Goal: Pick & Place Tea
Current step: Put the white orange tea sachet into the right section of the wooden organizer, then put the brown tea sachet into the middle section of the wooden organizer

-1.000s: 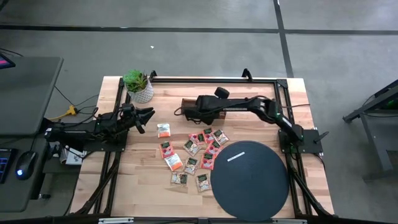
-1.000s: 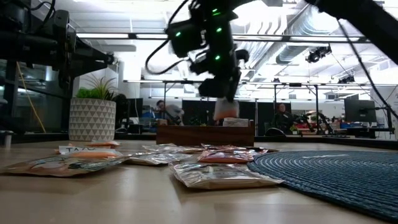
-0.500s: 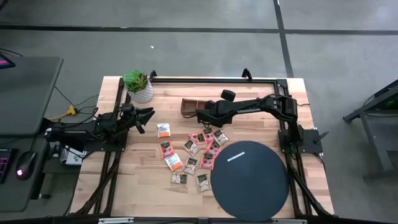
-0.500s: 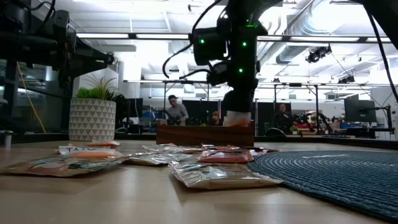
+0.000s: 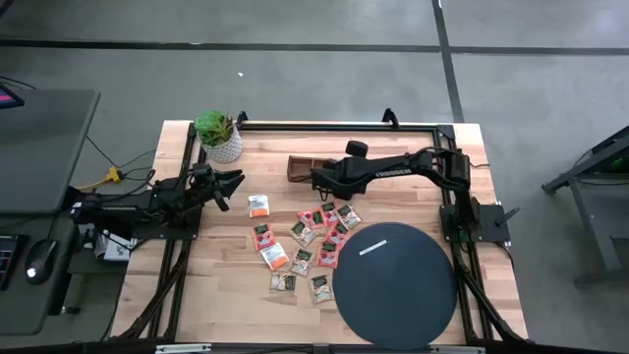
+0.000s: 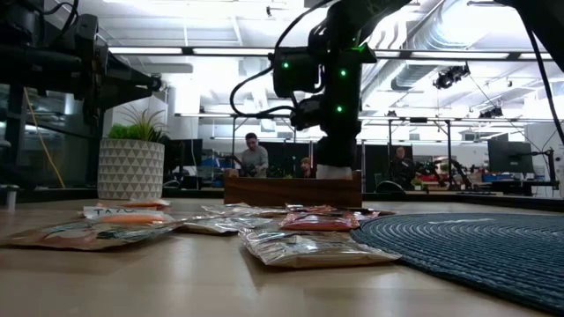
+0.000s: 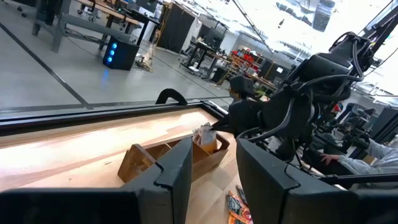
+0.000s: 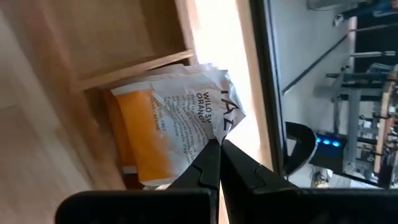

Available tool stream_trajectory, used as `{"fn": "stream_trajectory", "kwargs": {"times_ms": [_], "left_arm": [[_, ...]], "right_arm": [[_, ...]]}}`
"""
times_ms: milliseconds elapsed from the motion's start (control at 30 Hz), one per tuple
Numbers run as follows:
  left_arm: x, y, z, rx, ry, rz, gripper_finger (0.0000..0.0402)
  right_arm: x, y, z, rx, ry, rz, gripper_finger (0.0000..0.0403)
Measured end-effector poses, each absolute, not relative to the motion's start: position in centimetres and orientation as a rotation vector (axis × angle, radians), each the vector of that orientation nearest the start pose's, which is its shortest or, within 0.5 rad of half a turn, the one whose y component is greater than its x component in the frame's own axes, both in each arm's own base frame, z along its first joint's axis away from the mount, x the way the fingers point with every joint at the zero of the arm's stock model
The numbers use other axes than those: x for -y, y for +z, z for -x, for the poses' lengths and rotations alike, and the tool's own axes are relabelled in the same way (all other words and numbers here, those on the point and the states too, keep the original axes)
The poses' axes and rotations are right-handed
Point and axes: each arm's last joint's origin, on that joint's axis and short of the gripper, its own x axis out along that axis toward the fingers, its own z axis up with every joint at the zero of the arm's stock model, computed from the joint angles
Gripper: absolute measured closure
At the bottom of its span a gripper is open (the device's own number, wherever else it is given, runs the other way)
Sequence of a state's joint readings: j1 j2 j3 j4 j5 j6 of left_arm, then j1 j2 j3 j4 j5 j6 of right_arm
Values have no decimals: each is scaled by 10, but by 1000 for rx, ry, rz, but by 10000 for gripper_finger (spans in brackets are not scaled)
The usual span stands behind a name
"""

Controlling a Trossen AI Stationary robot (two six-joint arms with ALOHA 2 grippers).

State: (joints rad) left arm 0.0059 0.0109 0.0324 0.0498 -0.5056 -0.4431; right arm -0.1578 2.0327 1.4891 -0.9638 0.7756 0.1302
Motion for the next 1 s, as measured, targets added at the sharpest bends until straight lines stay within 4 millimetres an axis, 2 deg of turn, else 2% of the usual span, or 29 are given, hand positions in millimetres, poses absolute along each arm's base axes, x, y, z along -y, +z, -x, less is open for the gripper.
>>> {"fn": "stream_trajectory", "kwargs": {"times_ms": [200, 300, 667, 833, 1000], "left_arm": [[-15, 178, -92, 182, 488, 451, 278], [-15, 178, -92, 182, 488, 451, 278], [-15, 178, -92, 182, 488, 451, 278], [-15, 178, -92, 182, 488, 451, 278], [-15, 178, -92, 182, 488, 451, 278]], "right_arm": [[79, 174, -378, -1426, -753, 294, 400], [79, 174, -378, -1437, -732, 302, 386], [84, 174, -377, -1459, -708, 329, 261], [83, 186, -375, -1443, -699, 349, 227], [80, 207, -368, -1425, -635, 361, 220]]}}
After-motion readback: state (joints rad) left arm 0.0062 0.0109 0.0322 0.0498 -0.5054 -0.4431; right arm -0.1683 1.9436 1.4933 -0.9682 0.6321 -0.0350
